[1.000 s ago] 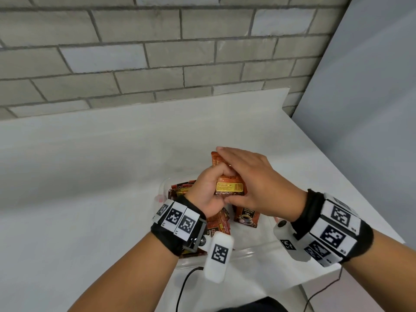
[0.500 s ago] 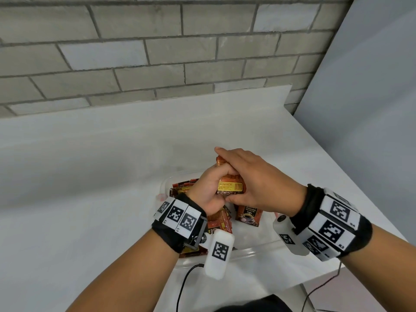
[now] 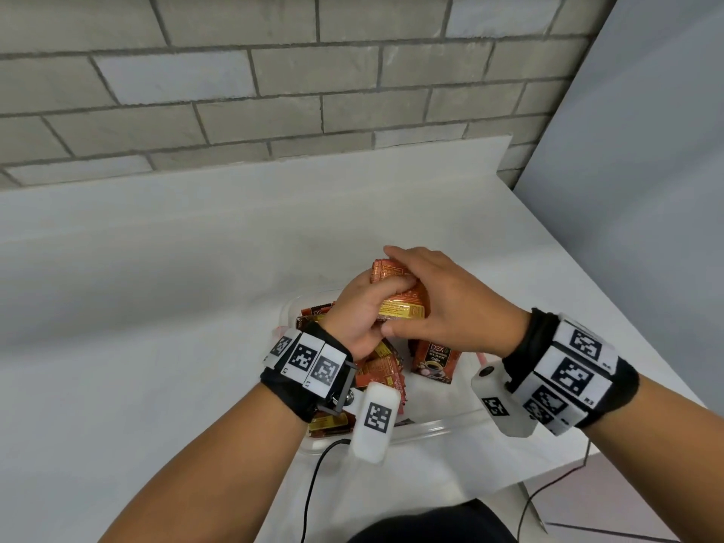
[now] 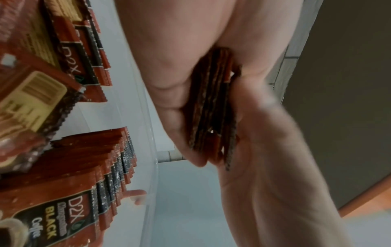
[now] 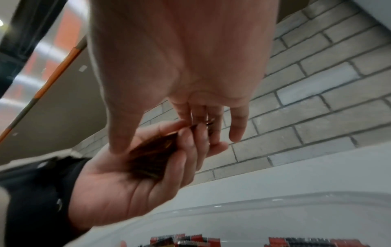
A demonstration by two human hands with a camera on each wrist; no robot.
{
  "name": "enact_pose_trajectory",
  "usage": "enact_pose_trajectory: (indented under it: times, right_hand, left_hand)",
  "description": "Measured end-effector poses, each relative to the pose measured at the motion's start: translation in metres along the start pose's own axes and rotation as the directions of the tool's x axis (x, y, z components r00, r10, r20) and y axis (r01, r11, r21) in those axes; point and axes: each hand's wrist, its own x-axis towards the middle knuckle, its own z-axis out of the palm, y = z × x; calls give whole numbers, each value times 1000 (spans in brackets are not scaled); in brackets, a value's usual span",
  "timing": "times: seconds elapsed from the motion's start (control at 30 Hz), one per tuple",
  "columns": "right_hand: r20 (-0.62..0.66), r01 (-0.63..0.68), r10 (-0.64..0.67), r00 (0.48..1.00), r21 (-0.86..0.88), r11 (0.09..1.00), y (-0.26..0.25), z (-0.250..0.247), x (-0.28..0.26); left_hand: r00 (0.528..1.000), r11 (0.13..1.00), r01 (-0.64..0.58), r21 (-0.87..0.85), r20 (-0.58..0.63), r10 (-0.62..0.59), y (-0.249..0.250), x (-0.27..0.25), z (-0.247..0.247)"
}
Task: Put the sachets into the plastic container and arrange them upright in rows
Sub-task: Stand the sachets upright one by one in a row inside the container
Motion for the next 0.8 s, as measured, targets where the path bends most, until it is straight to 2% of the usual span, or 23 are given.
enact_pose_trajectory:
  times: [0.13, 0.27, 0.3, 0.37, 0.43, 0.47, 0.5, 0.57, 0.63, 0.7, 0.8]
  right_hand:
    - [-142, -75, 96, 985, 148, 986, 14, -10, -4]
    - [-17, -171, 188, 982, 350, 921, 19, -16, -7]
    - [-19, -176, 199, 980, 387, 905, 19, -16, -7]
    - [-151, -137, 217, 965, 417, 899, 18, -17, -7]
    - [-373, -60, 207, 904, 370, 927, 16, -17, -9]
    - [-452, -14, 165, 877, 317, 948, 15, -17, -10]
    - [-483, 30, 94, 871, 244, 969, 14, -16, -12]
    - [-390, 93, -52, 919, 86, 992, 16, -9, -16]
    - [-230, 100, -93, 969, 20, 995, 20, -1, -20]
    - [-204, 65, -51, 978, 66, 996, 22, -1, -23]
    - [-261, -115, 181, 948, 248, 962, 16, -2, -24]
  left_hand:
    - [999, 1000, 22, -1, 30, -22, 1, -5, -5]
    - [996, 997, 74, 10, 50, -75, -1, -5, -7]
    - [996, 997, 77, 24, 50, -79, -2, -4, -8]
    - [995, 995, 90, 33, 48, -91, -3, -3, -10]
    - [995, 995, 93, -38, 26, -92, -2, -1, -12]
    - [996, 992, 87, -90, 12, -86, -2, 0, -13]
    - [997, 987, 77, -137, 4, -77, -1, 1, -13]
    - [999, 978, 51, -200, -8, -53, 1, 1, -11]
    - [1000, 973, 19, -230, -8, -21, 1, 3, -12]
    - [1000, 975, -7, -220, -20, 2, 3, 3, -12]
    - [999, 973, -33, -226, -34, 26, 4, 2, -11]
